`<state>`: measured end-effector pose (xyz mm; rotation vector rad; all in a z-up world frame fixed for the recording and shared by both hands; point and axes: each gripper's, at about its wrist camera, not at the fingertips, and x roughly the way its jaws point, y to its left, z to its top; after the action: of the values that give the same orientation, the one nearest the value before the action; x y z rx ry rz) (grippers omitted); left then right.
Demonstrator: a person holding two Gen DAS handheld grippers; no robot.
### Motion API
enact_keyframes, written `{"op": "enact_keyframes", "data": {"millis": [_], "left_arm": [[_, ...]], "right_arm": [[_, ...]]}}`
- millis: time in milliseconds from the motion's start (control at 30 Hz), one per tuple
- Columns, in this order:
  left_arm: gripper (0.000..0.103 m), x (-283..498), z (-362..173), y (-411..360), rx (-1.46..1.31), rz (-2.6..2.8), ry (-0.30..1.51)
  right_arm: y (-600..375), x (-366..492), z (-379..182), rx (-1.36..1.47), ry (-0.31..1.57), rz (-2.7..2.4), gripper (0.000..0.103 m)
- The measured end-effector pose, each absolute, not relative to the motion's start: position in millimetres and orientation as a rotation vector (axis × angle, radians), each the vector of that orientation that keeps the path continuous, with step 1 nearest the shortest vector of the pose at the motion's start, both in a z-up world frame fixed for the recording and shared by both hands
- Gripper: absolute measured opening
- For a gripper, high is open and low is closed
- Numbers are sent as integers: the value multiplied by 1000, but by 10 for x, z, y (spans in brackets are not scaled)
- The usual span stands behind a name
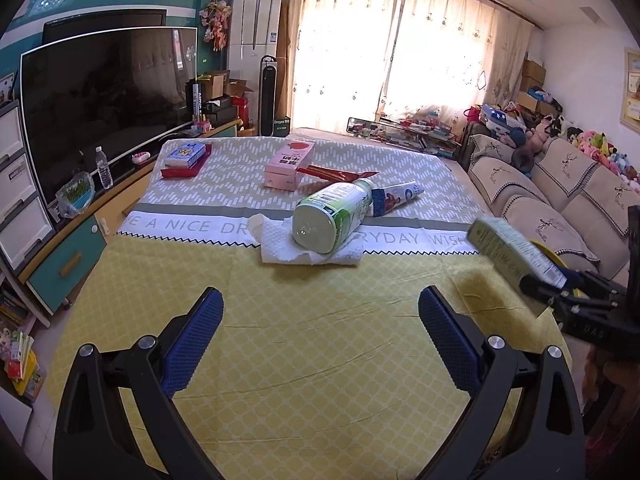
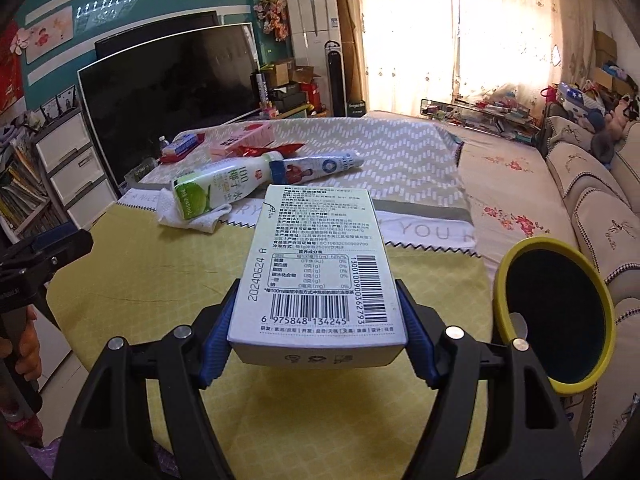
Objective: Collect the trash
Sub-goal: 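Carry the paper box over the bin and open the right gripper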
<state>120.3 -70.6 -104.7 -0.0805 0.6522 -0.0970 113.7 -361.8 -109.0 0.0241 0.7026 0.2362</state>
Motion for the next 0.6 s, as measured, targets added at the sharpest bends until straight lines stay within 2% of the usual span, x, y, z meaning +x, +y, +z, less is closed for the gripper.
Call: {"op": "enact_keyframes", "data": {"millis": [233, 600], "left_arm": [[97, 1226, -1074, -679, -92, -91, 663], [97, 1327, -1211, -791, -69, -100, 707]], "right_arm": [[-4355, 1259, -1142, 76, 700, 1, 68], [-5292, 1499, -1564, 126, 781, -302, 68]]}}
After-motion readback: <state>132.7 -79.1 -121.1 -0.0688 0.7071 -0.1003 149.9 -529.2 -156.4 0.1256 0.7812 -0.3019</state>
